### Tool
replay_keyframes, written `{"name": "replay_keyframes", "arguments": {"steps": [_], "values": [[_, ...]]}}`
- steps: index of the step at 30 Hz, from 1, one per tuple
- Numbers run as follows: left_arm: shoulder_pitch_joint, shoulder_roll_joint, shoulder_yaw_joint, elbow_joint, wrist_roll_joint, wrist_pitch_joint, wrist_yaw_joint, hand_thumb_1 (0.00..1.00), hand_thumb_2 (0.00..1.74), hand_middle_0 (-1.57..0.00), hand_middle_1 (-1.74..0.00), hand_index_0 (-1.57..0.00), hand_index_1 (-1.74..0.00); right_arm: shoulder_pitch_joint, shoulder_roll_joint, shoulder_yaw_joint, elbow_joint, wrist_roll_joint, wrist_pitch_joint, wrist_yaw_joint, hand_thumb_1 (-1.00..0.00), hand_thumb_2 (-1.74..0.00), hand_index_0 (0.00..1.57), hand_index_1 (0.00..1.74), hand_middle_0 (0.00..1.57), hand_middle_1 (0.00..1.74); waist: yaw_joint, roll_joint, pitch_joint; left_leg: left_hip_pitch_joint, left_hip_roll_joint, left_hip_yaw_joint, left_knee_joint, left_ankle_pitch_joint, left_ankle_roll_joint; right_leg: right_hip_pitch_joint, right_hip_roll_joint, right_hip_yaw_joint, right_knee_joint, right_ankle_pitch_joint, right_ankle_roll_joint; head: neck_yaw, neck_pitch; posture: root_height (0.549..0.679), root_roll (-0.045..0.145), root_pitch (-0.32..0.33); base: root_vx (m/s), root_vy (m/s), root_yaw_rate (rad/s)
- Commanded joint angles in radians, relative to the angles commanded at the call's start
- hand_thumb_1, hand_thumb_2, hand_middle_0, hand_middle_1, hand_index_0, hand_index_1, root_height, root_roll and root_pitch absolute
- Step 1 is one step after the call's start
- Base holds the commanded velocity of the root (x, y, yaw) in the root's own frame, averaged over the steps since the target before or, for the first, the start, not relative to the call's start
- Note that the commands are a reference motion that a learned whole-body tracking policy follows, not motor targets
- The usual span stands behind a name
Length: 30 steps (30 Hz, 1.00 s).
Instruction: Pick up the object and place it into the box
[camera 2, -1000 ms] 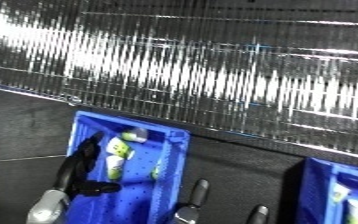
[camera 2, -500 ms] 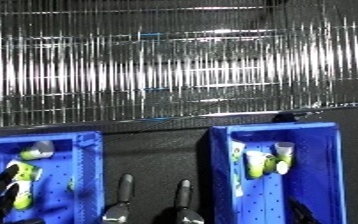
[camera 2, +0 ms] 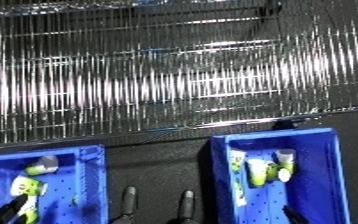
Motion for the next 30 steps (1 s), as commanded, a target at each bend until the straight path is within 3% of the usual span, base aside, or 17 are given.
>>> {"name": "replay_keyframes", "arguments": {"steps": [3,6,11,15,19,23,27,30], "values": [[0.021,-0.006,0.008,0.009,0.012,0.011,-0.012,0.00,0.00,0.00,0.00,0.00,0.00,0.023,0.013,-0.002,0.005,-0.011,0.006,0.001,0.00,0.00,0.00,0.00,0.00,0.00,0.000,-0.003,-0.034,0.049,0.011,0.000,-0.086,0.029,-0.0135,0.053,0.0005,-0.007,-0.077,0.020,0.0085,-0.012,-0.026,0.672,0.035,0.054,0.105,-0.034,0.023],[0.044,-0.014,0.023,0.022,0.038,0.029,-0.019,0.00,0.00,0.00,0.00,0.00,0.00,0.050,0.028,-0.006,0.014,-0.025,0.016,0.002,0.00,0.00,0.00,0.00,0.00,0.00,0.000,-0.007,-0.076,0.099,0.022,0.003,-0.162,0.054,-0.0276,0.113,0.0006,-0.012,-0.153,0.037,0.0155,-0.023,-0.043,0.675,0.035,0.054,0.107,-0.030,-0.014],[0.083,-0.025,0.049,0.053,0.095,0.072,-0.027,0.00,0.00,0.00,0.00,0.00,0.00,0.097,0.049,-0.021,0.044,-0.052,0.038,0.013,0.00,0.00,0.00,0.00,0.00,0.00,-0.001,-0.012,-0.150,0.168,0.039,0.023,-0.245,0.076,-0.0442,0.199,-0.0042,-0.017,-0.250,0.061,0.0257,-0.043,-0.091,0.677,0.034,0.046,0.094,-0.010,-0.075],[0.105,-0.035,0.054,0.090,0.189,0.116,0.030,0.00,0.00,0.00,0.00,0.00,0.00,0.125,0.068,-0.030,0.078,-0.068,0.070,0.023,0.00,0.00,0.00,0.00,0.00,0.00,-0.001,-0.012,-0.209,0.209,0.056,0.045,-0.293,0.091,-0.0531,0.248,-0.0094,-0.026,-0.293,0.071,0.0326,-0.065,-0.149,0.677,0.031,0.036,0.084,-0.002,-0.087],[0.112,-0.047,0.069,0.130,0.222,0.179,0.034,0.00,0.00,0.00,0.00,0.00,0.00,0.150,0.087,-0.038,0.115,-0.080,0.102,0.037,0.00,0.00,0.00,0.00,0.00,0.00,-0.006,-0.012,-0.262,0.228,0.076,0.067,-0.308,0.097,-0.0638,0.289,-0.0172,-0.036,-0.329,0.081,0.0384,-0.079,-0.243,0.676,0.030,0.026,0.057,-0.012,-0.020],[0.118,-0.062,0.075,0.152,0.241,0.209,0.020,0.00,0.00,0.00,0.00,0.00,0.00,0.168,0.104,-0.051,0.151,-0.096,0.129,0.048,0.00,0.00,0.00,0.00,0.00,0.00,-0.008,-0.009,-0.304,0.239,0.094,0.083,-0.308,0.099,-0.0751,0.326,-0.0297,-0.047,-0.376,0.102,0.0456,-0.099,-0.360,0.675,0.030,0.015,0.033,-0.008,0.023],[0.123,-0.074,0.085,0.167,0.251,0.229,0.008,0.00,0.00,0.00,0.00,0.00,0.00,0.172,0.112,-0.064,0.182,-0.104,0.153,0.061,0.00,0.00,0.00,0.00,0.00,0.00,-0.006,-0.006,-0.330,0.257,0.101,0.097,-0.308,0.093,-0.0793,0.352,-0.0440,-0.053,-0.419,0.128,0.0559,-0.141,-0.475,0.674,0.031,0.005,0.017,0.015,-0.051],[0.128,-0.076,0.096,0.177,0.256,0.243,0.004,0.00,0.00,0.00,0.00,0.00,0.00,0.175,0.117,-0.072,0.200,-0.118,0.167,0.074,0.00,0.00,0.00,0.00,0.00,0.00,-0.005,-0.005,-0.346,0.272,0.103,0.105,-0.308,0.085,-0.0782,0.360,-0.0528,-0.053,-0.429,0.136,0.0630,-0.146,-0.507,0.674,0.031,-0.002,0.025,0.019,-0.102]]}}
